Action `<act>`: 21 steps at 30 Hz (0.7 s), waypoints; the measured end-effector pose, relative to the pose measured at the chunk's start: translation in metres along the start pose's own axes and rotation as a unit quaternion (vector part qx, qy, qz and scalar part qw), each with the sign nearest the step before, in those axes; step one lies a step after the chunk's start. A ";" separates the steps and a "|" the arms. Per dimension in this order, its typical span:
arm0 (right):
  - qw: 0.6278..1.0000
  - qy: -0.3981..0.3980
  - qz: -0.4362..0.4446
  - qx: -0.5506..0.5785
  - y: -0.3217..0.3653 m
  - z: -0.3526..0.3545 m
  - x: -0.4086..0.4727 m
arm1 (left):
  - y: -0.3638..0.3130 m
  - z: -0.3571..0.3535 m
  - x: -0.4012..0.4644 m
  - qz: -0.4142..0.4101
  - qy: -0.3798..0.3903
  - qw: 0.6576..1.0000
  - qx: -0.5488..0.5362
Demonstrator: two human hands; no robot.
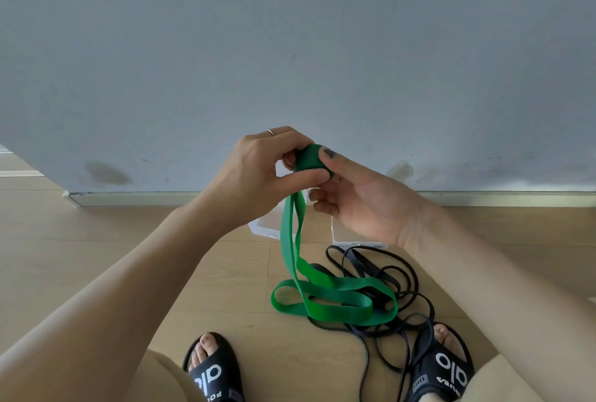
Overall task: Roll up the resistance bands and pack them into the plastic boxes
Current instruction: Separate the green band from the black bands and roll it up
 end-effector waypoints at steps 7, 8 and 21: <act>0.996 -0.021 -0.008 0.087 0.001 -0.003 0.012 | -0.012 0.005 0.004 0.067 -0.015 0.991 -0.118; 0.991 0.003 -0.028 0.131 0.002 -0.008 0.012 | -0.014 0.004 0.004 0.079 -0.010 0.987 -0.140; 0.991 0.093 -0.023 -0.097 0.015 -0.009 -0.007 | 0.003 0.015 -0.005 0.056 0.060 0.990 -0.111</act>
Point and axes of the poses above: each hand's wrist, its own x-axis towards the middle knuckle, its own z-axis out of the back of the hand, y = z × x, the point moved 2 cm from there along x, towards the middle knuckle, and after that the axes turned 2 degrees about -y, right-handed, at the moved point
